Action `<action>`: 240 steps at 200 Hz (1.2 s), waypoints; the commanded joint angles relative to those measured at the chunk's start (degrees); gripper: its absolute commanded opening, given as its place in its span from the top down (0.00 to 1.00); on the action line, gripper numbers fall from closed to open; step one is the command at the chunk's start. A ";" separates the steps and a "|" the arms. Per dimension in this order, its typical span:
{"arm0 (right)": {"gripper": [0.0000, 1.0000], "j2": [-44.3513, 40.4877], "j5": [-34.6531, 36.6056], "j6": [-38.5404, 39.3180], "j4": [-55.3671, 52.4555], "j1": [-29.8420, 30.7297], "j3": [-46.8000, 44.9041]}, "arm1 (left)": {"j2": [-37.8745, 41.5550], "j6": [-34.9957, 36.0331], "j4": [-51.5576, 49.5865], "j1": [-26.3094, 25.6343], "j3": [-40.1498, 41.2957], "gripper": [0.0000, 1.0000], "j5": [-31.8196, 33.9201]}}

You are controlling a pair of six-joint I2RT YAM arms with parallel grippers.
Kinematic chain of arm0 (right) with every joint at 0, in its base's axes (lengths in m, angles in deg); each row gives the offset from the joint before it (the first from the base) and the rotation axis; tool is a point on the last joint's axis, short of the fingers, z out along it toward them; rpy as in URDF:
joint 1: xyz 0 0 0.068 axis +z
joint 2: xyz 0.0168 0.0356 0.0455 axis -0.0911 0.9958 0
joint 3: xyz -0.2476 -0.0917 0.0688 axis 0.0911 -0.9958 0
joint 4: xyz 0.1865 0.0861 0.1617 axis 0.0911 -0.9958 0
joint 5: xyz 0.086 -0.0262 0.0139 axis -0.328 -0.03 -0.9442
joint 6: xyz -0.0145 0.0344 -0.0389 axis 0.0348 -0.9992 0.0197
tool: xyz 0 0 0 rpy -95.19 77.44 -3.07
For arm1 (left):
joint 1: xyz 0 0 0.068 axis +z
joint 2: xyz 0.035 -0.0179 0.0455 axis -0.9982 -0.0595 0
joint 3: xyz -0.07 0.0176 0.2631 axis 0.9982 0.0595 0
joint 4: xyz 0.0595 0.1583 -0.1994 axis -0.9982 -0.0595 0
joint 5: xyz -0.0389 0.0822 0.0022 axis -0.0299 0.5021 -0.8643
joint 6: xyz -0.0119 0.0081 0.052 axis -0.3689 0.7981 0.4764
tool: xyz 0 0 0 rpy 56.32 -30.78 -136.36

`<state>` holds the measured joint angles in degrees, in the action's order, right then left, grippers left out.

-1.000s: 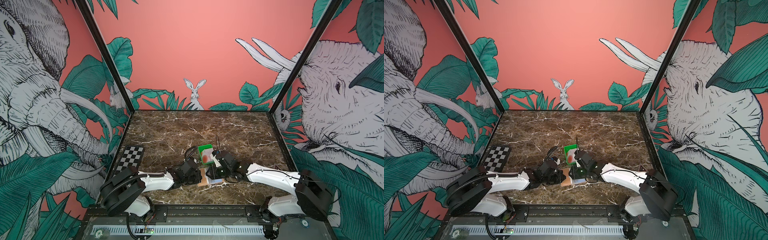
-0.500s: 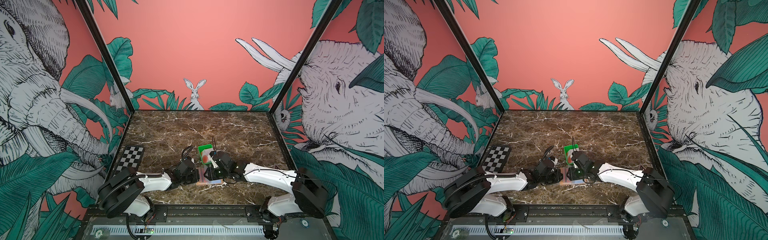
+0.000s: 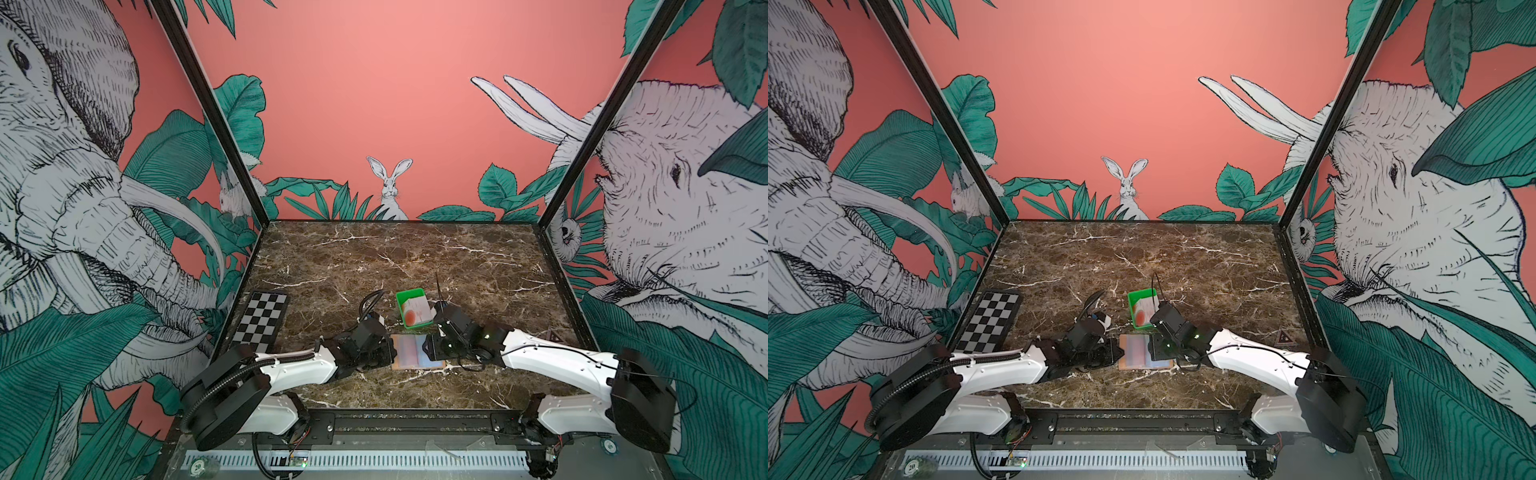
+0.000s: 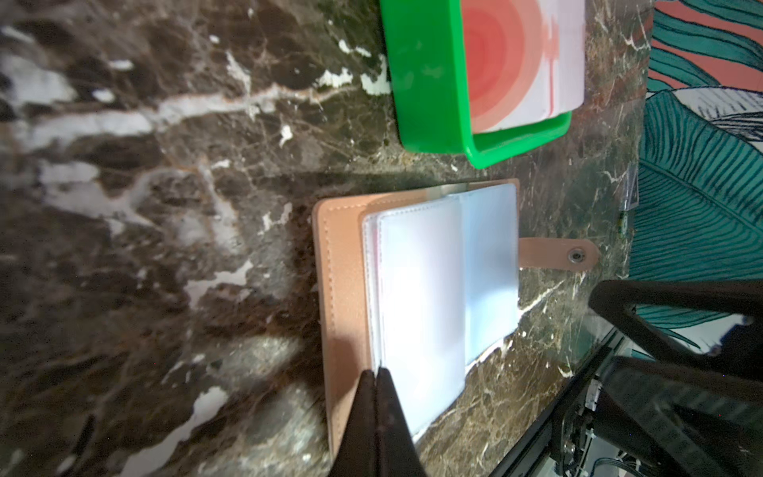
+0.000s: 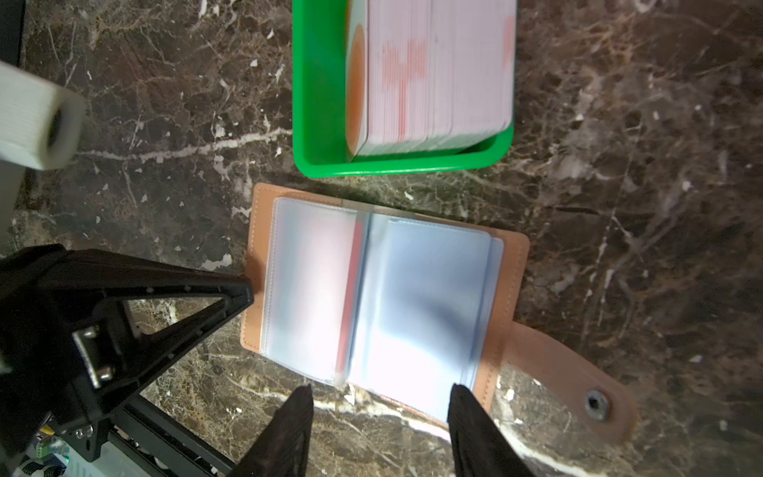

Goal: Insert credit cards into a card holder
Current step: Flip over the card slot in the card holder.

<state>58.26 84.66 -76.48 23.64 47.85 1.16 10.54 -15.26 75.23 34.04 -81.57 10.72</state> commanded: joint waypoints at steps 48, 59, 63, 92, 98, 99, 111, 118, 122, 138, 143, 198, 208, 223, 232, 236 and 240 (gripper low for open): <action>0.38 -0.32 -9.21 -0.12 5.46 -0.34 -0.68 | 3.44 1.80 -2.34 0.61 -0.68 0.99 0.23; 0.47 0.16 -11.73 -0.81 8.86 -0.33 -1.07 | 3.06 1.80 -1.57 0.61 -0.63 0.99 -0.16; 0.50 0.24 -12.18 -0.98 9.62 -0.29 -1.09 | 2.94 1.79 -1.17 0.57 -0.44 0.99 -0.18; 0.50 1.69 -12.95 0.12 9.29 -0.29 0.65 | 2.62 1.65 0.62 0.61 0.65 0.99 -0.26; 0.49 2.13 -12.94 0.52 8.72 -0.32 1.09 | 2.50 1.61 0.63 0.61 0.72 0.99 -0.34; 0.49 2.22 -12.94 0.59 8.61 -0.29 1.16 | 2.54 1.61 0.64 0.61 0.76 0.99 -0.35; 0.48 2.98 -13.14 0.91 8.41 -0.26 1.64 | 2.41 1.61 1.17 0.56 1.00 0.99 -0.48; 0.48 3.46 -13.36 0.90 8.60 -0.32 1.88 | 2.41 1.61 1.51 0.53 1.16 0.99 -0.54; 0.48 3.66 -13.51 0.98 8.77 -0.28 1.99 | 2.41 1.66 1.58 0.61 1.15 0.99 -0.54; 0.48 4.50 -13.64 1.00 8.98 -0.28 2.46 | 2.45 1.68 1.65 0.61 1.37 0.99 -0.43; 0.47 4.74 -13.33 1.00 8.88 -0.30 2.53 | 2.46 1.68 1.69 0.61 1.50 0.99 -0.32; 0.43 9.08 -8.20 2.21 1.82 -0.09 6.70 | 2.09 1.15 2.74 0.54 3.02 0.99 0.44; 0.42 10.03 -6.31 2.30 -0.49 0.07 7.80 | 2.10 0.91 3.12 0.60 3.41 0.99 0.66; 0.41 11.45 -3.82 2.66 -3.50 0.37 9.38 | 2.05 0.60 3.77 0.74 4.04 0.99 0.83; 0.40 12.33 -2.82 2.84 -4.79 0.70 10.21 | 1.98 0.39 4.13 0.78 4.27 1.00 0.80; 0.40 12.75 -2.48 2.89 -5.39 0.77 10.51 | 1.89 0.31 4.33 0.79 4.46 1.00 0.81; 0.39 13.19 -2.26 2.94 -5.76 0.94 10.81 | 1.81 0.33 4.48 0.79 4.41 1.00 0.80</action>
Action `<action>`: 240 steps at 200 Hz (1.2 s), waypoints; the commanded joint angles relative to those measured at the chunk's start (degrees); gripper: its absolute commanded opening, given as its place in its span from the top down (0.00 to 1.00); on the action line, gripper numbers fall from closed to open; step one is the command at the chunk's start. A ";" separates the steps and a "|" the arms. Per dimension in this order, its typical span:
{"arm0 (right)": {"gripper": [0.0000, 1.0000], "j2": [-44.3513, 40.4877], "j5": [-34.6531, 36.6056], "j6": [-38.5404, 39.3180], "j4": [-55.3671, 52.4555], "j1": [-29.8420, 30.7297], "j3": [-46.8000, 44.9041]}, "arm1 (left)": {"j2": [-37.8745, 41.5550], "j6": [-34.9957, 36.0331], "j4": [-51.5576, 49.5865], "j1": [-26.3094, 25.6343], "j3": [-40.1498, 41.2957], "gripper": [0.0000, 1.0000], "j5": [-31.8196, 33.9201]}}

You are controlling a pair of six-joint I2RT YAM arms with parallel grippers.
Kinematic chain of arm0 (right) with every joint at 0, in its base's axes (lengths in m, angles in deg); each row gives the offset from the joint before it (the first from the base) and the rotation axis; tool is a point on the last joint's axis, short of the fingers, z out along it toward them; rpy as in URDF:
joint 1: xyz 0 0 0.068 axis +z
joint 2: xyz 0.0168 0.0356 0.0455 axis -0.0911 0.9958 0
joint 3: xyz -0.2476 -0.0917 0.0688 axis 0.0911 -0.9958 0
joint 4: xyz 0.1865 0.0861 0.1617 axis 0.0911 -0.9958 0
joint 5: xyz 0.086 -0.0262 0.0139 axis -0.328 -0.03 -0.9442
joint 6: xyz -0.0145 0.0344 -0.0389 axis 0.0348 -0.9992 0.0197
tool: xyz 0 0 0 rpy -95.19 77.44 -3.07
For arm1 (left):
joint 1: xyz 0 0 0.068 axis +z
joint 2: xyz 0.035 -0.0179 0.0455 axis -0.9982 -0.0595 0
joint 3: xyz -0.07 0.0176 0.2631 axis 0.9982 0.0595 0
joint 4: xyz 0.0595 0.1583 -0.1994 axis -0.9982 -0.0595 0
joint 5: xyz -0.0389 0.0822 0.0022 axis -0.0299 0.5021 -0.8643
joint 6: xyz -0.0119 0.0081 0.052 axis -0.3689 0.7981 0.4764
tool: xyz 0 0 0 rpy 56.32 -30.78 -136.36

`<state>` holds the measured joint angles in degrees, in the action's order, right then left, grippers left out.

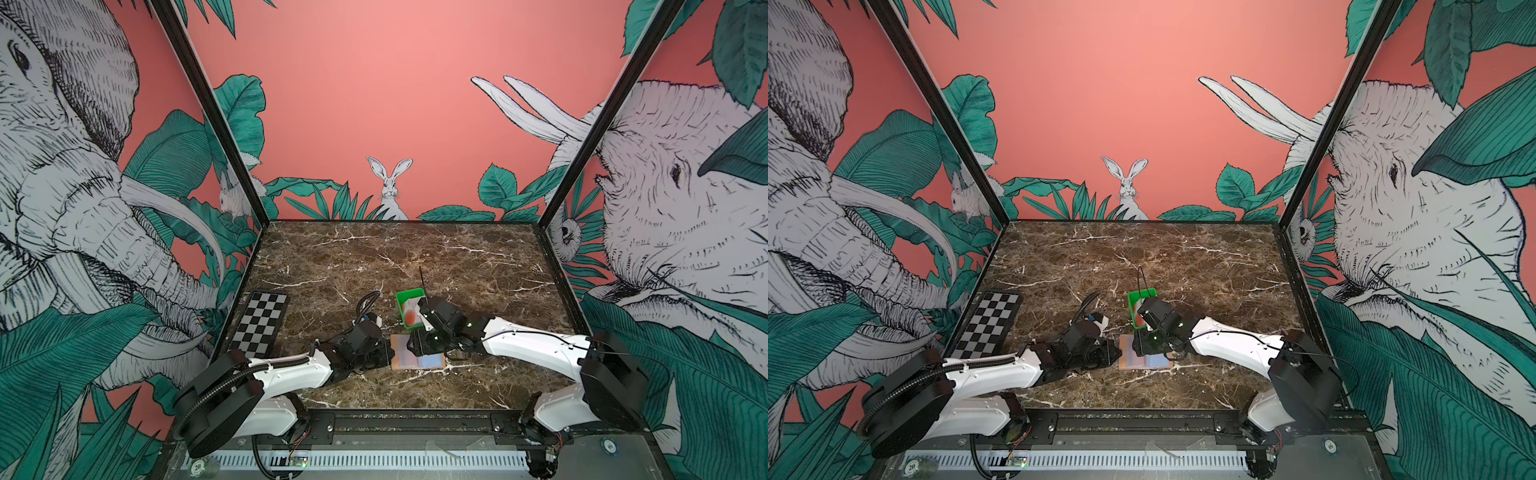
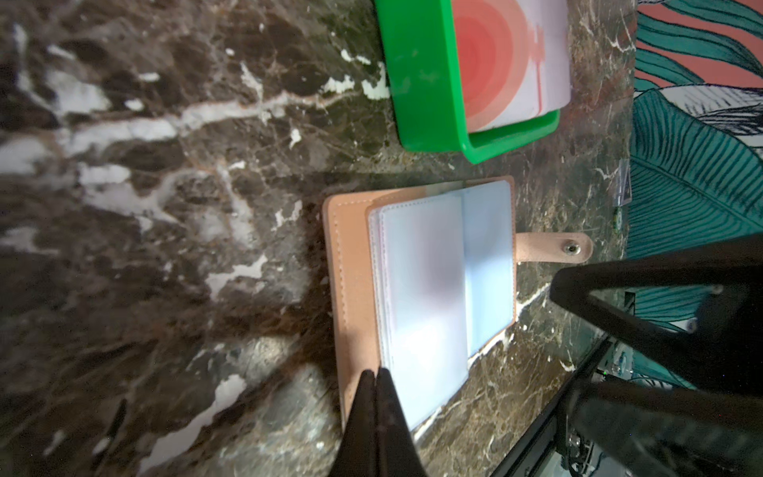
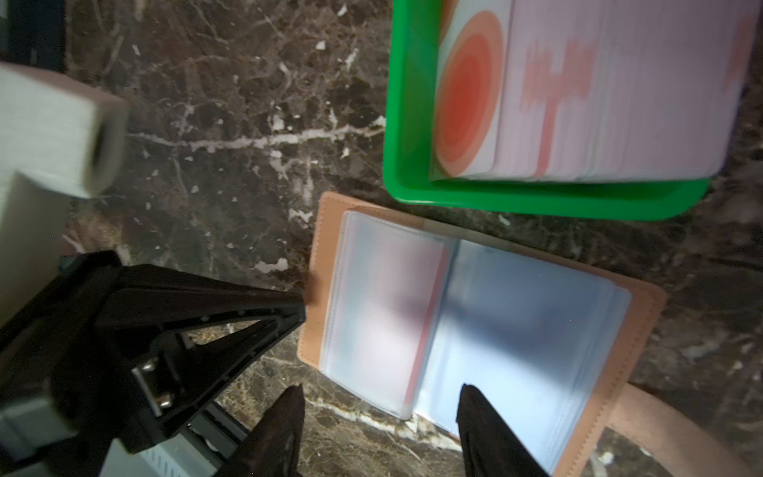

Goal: Insert credit cards into a card holder
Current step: Flip over the card slot in the card holder.

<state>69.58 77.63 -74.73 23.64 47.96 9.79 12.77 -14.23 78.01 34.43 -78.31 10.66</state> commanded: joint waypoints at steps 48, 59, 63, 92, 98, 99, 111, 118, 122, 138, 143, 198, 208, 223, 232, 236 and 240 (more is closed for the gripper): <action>0.37 6.45 8.41 1.89 -10.36 3.42 6.64 | -1.18 -1.52 3.50 0.37 1.96 1.00 0.65; 0.36 7.98 9.42 2.11 -11.84 4.16 7.99 | -1.10 -1.56 3.49 0.40 1.94 1.00 0.59; 0.35 8.47 9.83 2.23 -12.30 4.43 8.45 | -1.09 -1.65 3.50 0.43 2.03 1.00 0.62; 0.31 10.78 11.80 2.38 -14.26 6.21 10.84 | -1.57 -1.88 3.96 0.44 2.36 1.00 0.52; 0.29 11.28 12.14 2.40 -14.69 6.55 11.34 | -1.75 -2.08 4.30 0.48 2.43 1.00 0.40; 0.29 11.38 12.26 2.41 -14.78 6.61 11.41 | -1.80 -2.11 4.38 0.43 2.49 1.00 0.36; 0.27 12.24 13.06 2.42 -15.51 7.24 12.28 | -2.42 -2.43 5.53 0.42 2.86 1.00 0.08; 0.26 12.78 13.37 2.38 -15.78 7.58 12.60 | -2.85 -2.64 6.19 0.46 3.05 1.00 -0.09; 0.26 13.03 13.68 2.31 -16.00 7.69 12.91 | -3.17 -2.67 6.48 0.46 3.07 1.00 -0.25; 0.24 13.94 14.48 2.24 -16.75 8.40 13.80 | -4.43 -3.25 8.25 0.48 3.33 1.00 -1.02; 0.23 14.16 14.72 2.19 -17.00 8.59 13.98 | -4.94 -3.38 8.78 0.44 3.40 1.00 -1.21; 0.20 16.21 16.85 1.54 -17.85 9.96 14.90 | -5.82 -3.86 9.71 0.45 3.63 1.00 -1.18; 0.20 16.52 17.20 1.41 -18.07 10.00 15.00 | -5.61 -3.73 9.33 0.43 3.63 1.00 -1.04; 0.20 16.95 17.51 1.19 -18.18 10.15 14.95 | -5.37 -3.68 9.03 0.48 3.70 1.00 -1.05; 0.20 17.13 17.49 1.17 -18.00 10.09 14.92 | -5.38 -3.72 8.94 0.46 3.74 1.00 -0.95; 0.20 17.18 17.49 1.19 -17.81 10.09 14.81 | -5.37 -3.69 8.96 0.48 3.79 1.00 -0.96; 0.20 17.31 17.50 1.19 -17.82 10.16 14.76 | -5.28 -3.72 8.87 0.48 3.78 1.00 -0.91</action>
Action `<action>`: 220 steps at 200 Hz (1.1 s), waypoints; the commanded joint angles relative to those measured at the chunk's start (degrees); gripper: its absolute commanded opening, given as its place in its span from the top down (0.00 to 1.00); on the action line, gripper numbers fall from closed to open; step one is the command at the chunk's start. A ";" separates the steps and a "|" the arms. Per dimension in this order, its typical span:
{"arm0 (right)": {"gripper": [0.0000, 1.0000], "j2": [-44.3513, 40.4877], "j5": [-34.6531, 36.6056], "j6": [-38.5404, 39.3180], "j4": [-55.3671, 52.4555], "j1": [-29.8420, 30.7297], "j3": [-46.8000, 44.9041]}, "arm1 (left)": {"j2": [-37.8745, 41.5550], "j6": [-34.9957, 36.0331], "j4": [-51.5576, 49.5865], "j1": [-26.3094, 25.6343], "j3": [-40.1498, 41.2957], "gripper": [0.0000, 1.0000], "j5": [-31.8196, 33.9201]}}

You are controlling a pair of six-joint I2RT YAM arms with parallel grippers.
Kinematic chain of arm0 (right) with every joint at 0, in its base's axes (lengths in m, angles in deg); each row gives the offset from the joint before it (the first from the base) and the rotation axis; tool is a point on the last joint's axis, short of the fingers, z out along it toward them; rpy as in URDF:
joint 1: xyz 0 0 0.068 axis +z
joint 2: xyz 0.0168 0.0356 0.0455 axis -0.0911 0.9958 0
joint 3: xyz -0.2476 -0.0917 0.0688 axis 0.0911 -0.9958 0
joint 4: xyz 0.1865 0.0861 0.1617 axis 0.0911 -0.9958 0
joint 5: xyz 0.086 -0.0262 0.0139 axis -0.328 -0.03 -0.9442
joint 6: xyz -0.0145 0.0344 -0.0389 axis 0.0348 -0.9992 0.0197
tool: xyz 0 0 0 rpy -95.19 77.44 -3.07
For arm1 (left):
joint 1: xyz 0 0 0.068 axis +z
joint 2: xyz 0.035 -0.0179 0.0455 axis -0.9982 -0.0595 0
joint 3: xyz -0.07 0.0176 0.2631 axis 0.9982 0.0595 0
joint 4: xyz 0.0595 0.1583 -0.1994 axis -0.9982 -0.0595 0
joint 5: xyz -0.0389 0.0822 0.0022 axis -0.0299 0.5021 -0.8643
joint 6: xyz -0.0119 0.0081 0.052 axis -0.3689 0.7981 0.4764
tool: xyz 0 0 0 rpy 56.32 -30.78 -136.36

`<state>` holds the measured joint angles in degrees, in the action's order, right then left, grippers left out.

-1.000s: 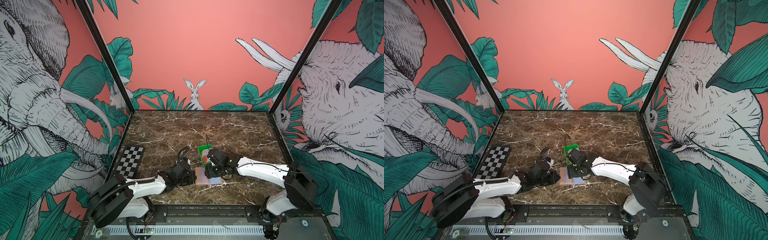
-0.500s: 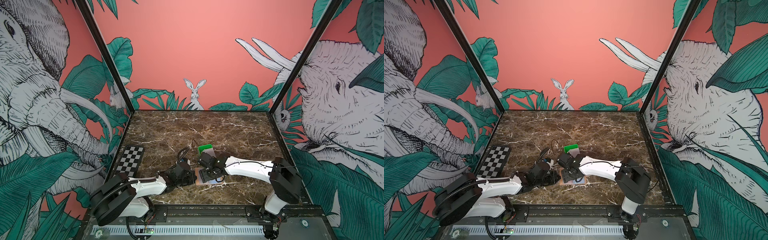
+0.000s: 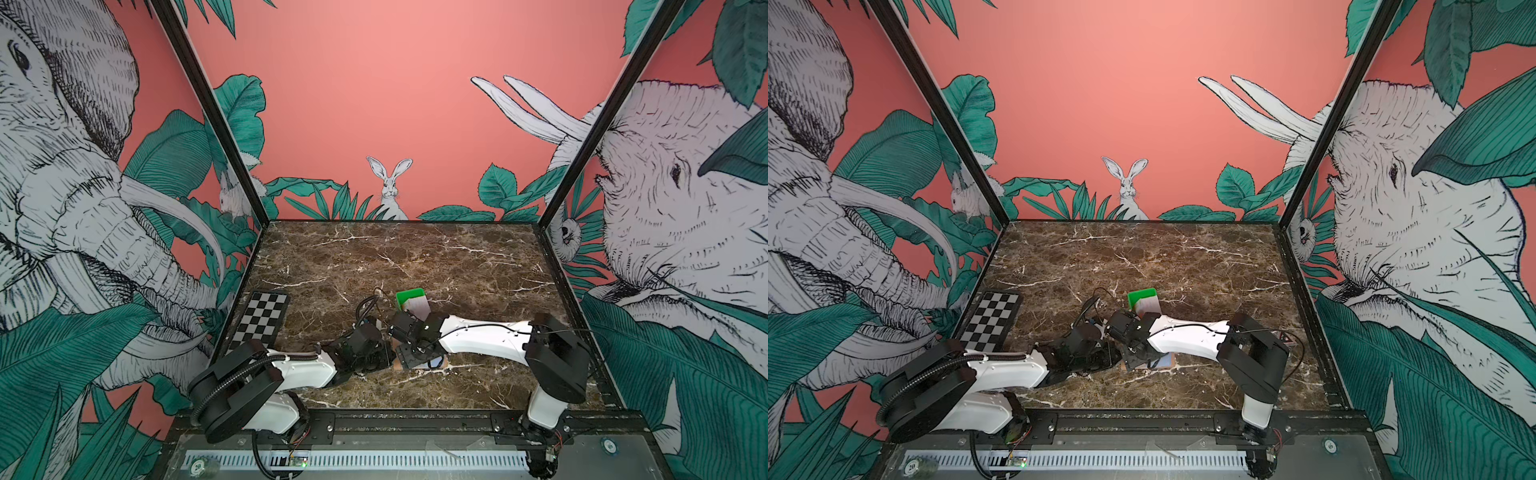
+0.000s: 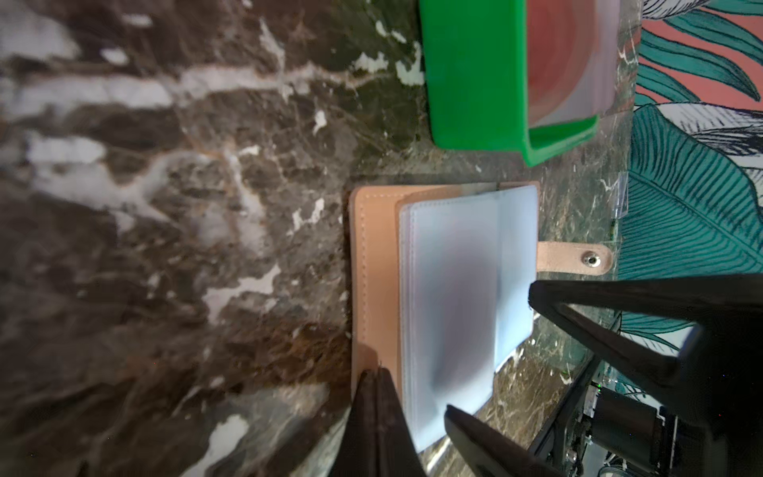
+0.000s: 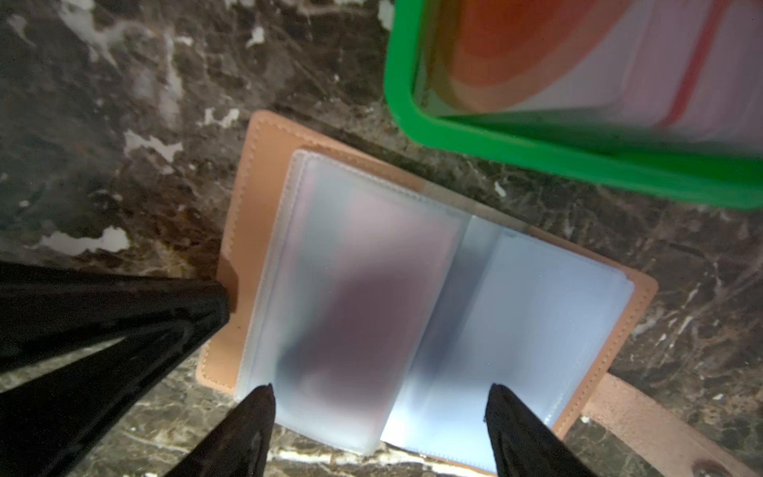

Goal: Insert credit cards into a card holder
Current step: Flip over the card slot in the card holder.

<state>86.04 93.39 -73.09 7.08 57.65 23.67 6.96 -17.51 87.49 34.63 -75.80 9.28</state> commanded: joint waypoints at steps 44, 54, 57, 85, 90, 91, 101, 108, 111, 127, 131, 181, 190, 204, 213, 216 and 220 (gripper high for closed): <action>0.21 -0.08 6.24 -1.64 -3.96 0.50 0.37 | 0.54 -0.35 -1.05 0.24 1.36 1.00 0.45; 0.22 -0.57 7.17 -1.76 -4.63 0.55 -0.02 | 0.45 -0.22 -1.23 0.28 1.28 1.00 0.41; 0.22 -0.73 7.43 -1.82 -4.77 0.55 -0.02 | 0.39 -0.11 -1.25 0.22 1.27 1.00 0.43; 0.22 -1.64 8.88 -2.35 -5.86 0.42 -0.98 | -0.04 -0.11 -1.14 0.26 1.10 1.00 0.27; 0.22 -1.86 8.92 -2.46 -5.96 0.41 -1.30 | -0.04 -0.15 -1.14 0.28 1.09 1.00 0.28; 0.22 -1.89 8.97 -2.51 -6.00 0.41 -1.32 | -0.06 -0.12 -1.11 0.28 1.09 1.00 0.29; 0.22 -2.47 8.68 -2.71 -5.40 0.41 -1.75 | 0.01 -0.14 -1.09 0.24 1.01 1.00 0.26; 0.23 -2.90 8.51 -2.83 -5.04 0.24 -1.99 | 0.00 -0.16 -1.29 0.28 0.92 1.00 0.21; 0.22 -3.04 8.39 -2.94 -5.00 0.25 -2.03 | -0.01 -0.05 -1.33 0.28 0.90 1.00 0.20; 0.23 -3.70 6.45 -2.46 -3.59 0.11 -2.23 | 0.19 -0.01 -1.45 0.27 0.84 1.00 0.17; 0.23 -3.91 5.75 -2.23 -2.66 0.07 -2.37 | 0.19 -0.08 -1.49 0.26 0.87 1.00 0.22; 0.22 -3.89 0.07 -2.03 4.21 0.07 -3.04 | 0.76 0.07 -2.17 0.28 0.57 1.00 0.27; 0.20 -3.08 -0.25 -2.00 4.19 0.14 -2.53 | 0.87 0.10 -2.37 0.24 0.48 1.00 0.23; 0.19 -1.89 -0.76 -2.04 4.32 0.12 -1.98 | 0.98 0.31 -2.75 0.24 0.23 1.00 0.25; 0.18 -1.25 -0.81 -2.19 4.36 0.15 -1.70 | 1.07 0.35 -2.86 0.28 0.31 1.00 0.29; 0.18 -1.15 -0.75 -2.19 4.46 0.15 -1.62 | 1.11 0.29 -2.85 0.28 0.30 1.00 0.33; 0.18 -0.85 -0.67 -2.26 4.43 0.16 -1.54 | 1.14 0.33 -2.86 0.29 0.30 1.00 0.31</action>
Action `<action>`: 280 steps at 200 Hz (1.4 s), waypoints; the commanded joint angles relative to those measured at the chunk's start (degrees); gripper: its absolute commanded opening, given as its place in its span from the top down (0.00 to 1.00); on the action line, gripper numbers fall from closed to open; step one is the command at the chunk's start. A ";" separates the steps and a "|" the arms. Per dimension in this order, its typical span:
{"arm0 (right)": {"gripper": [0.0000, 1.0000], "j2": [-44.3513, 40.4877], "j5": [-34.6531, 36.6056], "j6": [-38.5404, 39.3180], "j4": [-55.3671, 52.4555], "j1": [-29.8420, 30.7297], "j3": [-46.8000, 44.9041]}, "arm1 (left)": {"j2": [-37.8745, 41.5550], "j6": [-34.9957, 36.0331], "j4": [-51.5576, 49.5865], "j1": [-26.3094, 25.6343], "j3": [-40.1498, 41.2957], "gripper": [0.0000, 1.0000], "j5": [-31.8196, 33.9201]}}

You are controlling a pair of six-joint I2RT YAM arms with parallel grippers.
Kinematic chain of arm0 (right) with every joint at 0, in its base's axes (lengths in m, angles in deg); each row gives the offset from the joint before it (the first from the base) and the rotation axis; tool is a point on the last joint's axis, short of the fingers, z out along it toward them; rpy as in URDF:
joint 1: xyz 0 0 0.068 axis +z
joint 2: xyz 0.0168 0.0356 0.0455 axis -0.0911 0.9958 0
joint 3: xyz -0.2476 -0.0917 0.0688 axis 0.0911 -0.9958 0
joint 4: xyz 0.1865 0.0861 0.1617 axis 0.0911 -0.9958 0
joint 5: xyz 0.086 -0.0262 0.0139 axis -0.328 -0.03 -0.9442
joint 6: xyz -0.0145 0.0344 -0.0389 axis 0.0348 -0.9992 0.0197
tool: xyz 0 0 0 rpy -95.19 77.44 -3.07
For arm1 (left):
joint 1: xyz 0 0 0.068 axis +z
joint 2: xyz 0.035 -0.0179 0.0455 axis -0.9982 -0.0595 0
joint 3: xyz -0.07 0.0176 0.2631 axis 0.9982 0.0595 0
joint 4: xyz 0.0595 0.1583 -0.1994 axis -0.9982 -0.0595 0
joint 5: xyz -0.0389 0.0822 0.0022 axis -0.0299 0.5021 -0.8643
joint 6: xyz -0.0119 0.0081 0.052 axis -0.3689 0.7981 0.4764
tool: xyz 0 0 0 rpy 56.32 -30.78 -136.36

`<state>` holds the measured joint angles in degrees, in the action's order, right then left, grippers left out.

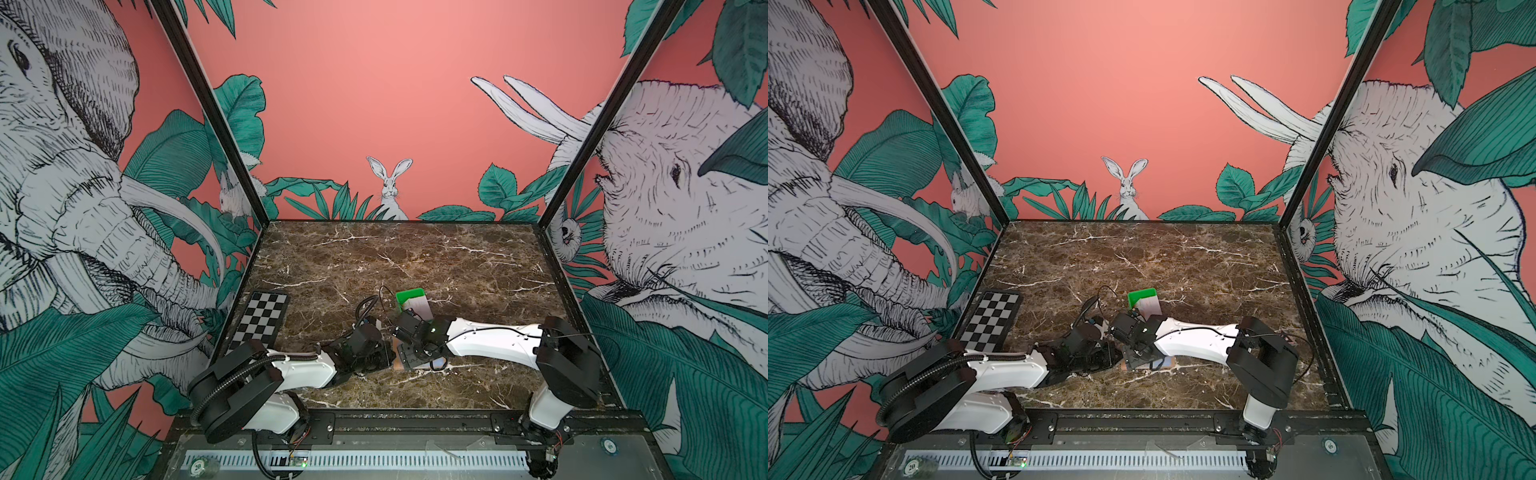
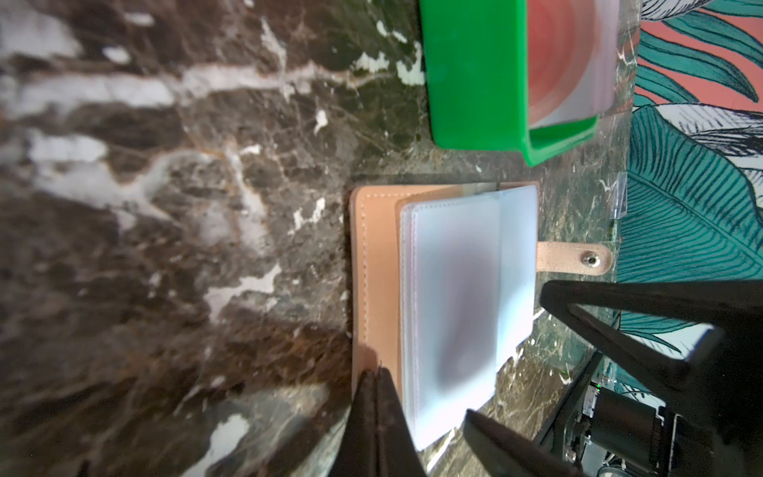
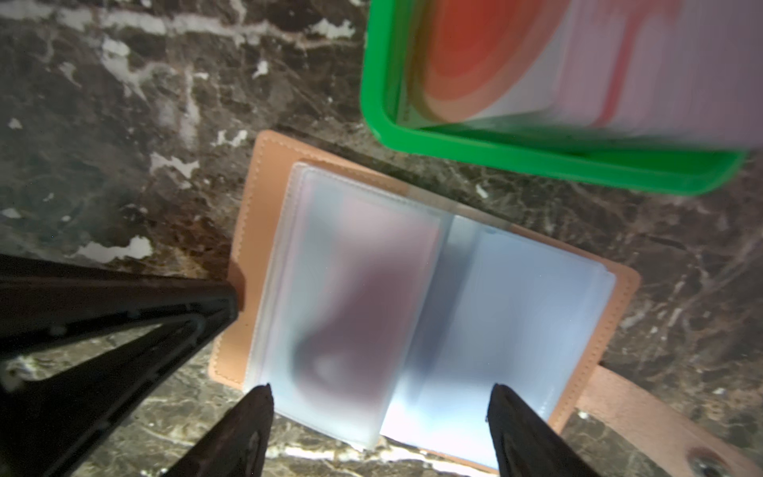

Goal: Insert credit cards into a card holder
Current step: Flip over the card slot in the card holder.

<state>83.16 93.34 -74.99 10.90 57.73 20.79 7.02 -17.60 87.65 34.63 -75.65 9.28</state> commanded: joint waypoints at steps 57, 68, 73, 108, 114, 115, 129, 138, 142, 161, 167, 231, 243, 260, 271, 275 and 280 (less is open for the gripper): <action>0.16 4.13 0.13 -0.78 0.07 0.06 1.37 | 0.98 0.37 -2.89 0.27 0.27 1.00 0.55; 0.17 4.06 1.19 -1.04 -0.78 0.19 1.29 | 0.92 0.34 -2.88 0.28 0.41 1.00 0.58; 0.17 4.05 2.09 -1.22 -1.52 0.20 1.41 | 0.79 0.34 -2.78 0.29 0.35 1.00 0.59; 0.19 2.85 8.14 -2.21 -6.68 0.16 1.63 | 0.32 0.06 -2.00 0.29 0.50 1.00 0.50; 0.19 2.65 8.75 -2.07 -7.14 0.16 1.72 | 0.13 0.02 -1.93 0.29 0.50 1.00 0.55; 0.19 2.60 8.86 -2.07 -7.23 0.15 1.72 | 0.13 0.05 -1.93 0.29 0.55 1.00 0.51; 0.20 2.36 9.95 -1.89 -8.49 0.15 1.66 | -0.14 0.08 -1.59 0.28 0.42 1.00 0.38; 0.20 2.26 10.85 -1.93 -9.30 0.19 1.69 | -0.39 -0.06 -1.54 0.28 0.41 1.00 0.30; 0.20 2.12 11.17 -2.01 -9.60 0.15 1.60 | -0.38 -0.05 -1.50 0.28 0.44 1.00 0.29; 0.21 1.55 12.67 -2.20 -10.81 0.06 1.05 | -0.32 -0.02 -1.55 0.28 0.44 1.00 0.30; 0.21 1.34 13.19 -2.37 -11.19 -0.02 0.86 | -0.31 -0.07 -1.56 0.28 0.42 1.00 0.35; 0.23 -4.83 16.94 -4.25 -14.60 -2.28 -3.90 | 1.02 0.25 -2.90 0.21 0.28 1.00 0.40; 0.23 -6.05 17.05 -4.37 -15.07 -3.18 -5.22 | 1.53 0.31 -3.40 0.29 0.11 1.00 0.47; 0.23 -10.61 16.07 -3.34 -13.70 -4.37 -7.69 | 2.51 0.38 -4.35 0.23 -0.09 1.00 0.55; 0.24 -13.23 14.58 -2.15 -11.71 -5.06 -9.46 | 3.14 0.43 -4.76 0.28 -0.28 1.00 0.55; 0.24 -14.09 14.39 -2.13 -11.34 -5.33 -9.94 | 3.31 0.45 -4.94 0.25 -0.31 1.00 0.55; 0.24 -15.05 14.10 -2.12 -11.17 -5.81 -10.48 | 3.54 0.65 -5.13 0.27 -0.47 1.00 0.57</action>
<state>72.99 108.12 -77.92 -0.99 53.32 12.63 8.42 -17.57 85.48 34.63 -75.67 9.30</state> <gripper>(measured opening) 0.765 0.045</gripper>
